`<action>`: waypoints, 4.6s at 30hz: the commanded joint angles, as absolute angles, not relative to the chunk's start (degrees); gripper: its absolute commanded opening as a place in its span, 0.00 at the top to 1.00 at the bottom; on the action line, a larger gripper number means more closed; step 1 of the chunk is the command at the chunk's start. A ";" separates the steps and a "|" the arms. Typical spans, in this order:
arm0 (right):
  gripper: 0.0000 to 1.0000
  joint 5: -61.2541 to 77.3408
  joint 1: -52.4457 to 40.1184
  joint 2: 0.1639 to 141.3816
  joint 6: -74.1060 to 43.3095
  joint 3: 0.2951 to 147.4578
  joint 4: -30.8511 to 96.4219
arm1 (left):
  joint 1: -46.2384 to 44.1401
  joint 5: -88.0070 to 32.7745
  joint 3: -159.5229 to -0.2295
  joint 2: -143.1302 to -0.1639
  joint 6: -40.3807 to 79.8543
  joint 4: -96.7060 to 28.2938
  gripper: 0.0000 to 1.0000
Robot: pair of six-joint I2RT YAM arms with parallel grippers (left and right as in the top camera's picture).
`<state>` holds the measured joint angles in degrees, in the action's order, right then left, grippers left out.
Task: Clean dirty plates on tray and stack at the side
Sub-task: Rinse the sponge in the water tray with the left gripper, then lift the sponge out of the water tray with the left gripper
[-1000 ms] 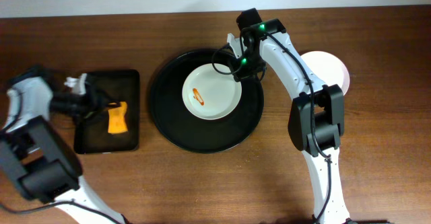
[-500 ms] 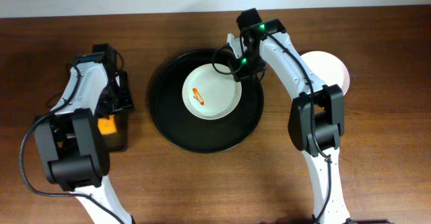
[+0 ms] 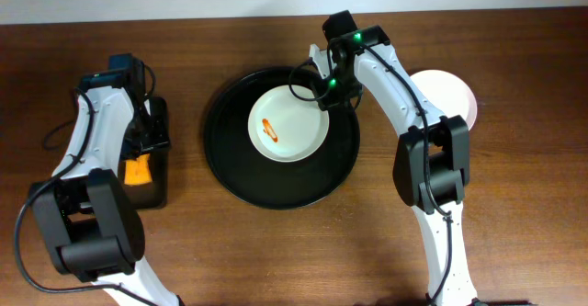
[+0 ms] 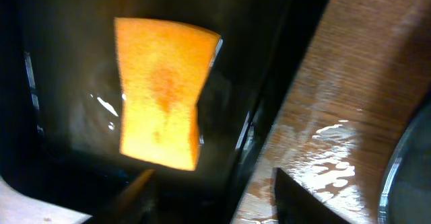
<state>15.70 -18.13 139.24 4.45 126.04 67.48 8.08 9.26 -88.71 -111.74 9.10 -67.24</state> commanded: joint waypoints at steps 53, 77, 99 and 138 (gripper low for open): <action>0.91 15.84 -17.91 138.15 3.99 126.91 66.46 | 37.50 -24.73 -109.40 -129.95 -5.37 -81.21 0.79; 0.54 15.84 -17.93 138.15 4.01 126.91 66.61 | 24.45 1.76 -110.65 -129.64 6.83 -82.63 0.84; 0.20 19.44 -18.09 140.00 4.23 122.34 63.61 | 24.05 1.89 -102.13 -127.37 8.32 -73.34 0.29; 0.96 13.19 -18.02 139.87 -5.34 127.72 74.70 | 0.89 2.00 -96.47 -127.24 -10.20 -67.18 1.00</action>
